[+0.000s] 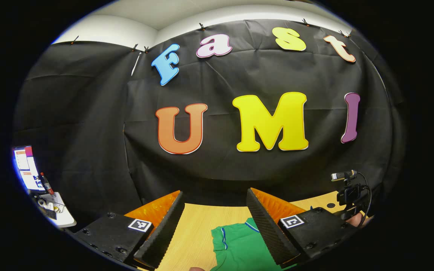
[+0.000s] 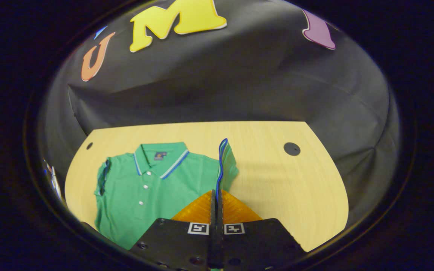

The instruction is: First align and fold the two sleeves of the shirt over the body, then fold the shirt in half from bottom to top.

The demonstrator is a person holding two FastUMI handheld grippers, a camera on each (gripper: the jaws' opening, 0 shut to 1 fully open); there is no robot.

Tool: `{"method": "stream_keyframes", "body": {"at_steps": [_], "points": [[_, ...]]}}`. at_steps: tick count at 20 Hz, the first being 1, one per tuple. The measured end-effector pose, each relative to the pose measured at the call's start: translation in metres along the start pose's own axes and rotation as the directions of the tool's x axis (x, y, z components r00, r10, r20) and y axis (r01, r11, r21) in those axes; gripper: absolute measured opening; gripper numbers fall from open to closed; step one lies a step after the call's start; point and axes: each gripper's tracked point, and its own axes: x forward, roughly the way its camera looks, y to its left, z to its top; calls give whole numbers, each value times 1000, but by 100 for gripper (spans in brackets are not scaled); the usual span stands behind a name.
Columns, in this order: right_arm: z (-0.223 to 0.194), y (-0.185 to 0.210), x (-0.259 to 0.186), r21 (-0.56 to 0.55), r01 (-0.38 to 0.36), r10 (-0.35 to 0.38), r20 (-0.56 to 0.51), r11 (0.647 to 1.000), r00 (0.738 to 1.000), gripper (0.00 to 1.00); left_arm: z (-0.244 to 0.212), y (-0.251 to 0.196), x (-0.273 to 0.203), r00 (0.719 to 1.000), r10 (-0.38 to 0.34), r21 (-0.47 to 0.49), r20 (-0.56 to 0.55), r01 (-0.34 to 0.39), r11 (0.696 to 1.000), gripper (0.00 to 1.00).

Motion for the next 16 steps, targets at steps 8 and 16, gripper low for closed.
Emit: {"method": "stream_keyframes", "body": {"at_steps": [8, 16], "points": [[-5, 126, 13, -100, -120, 119, -18, 988, 993, 0, -1, 42, -22, 997, 75, 19, -14, -75, 997, 100], [12, 157, -55, -143, -131, 150, 135, 981, 979, 98, -9, 59, -24, 997, 66, -4, -39, -66, 998, 100]]}}
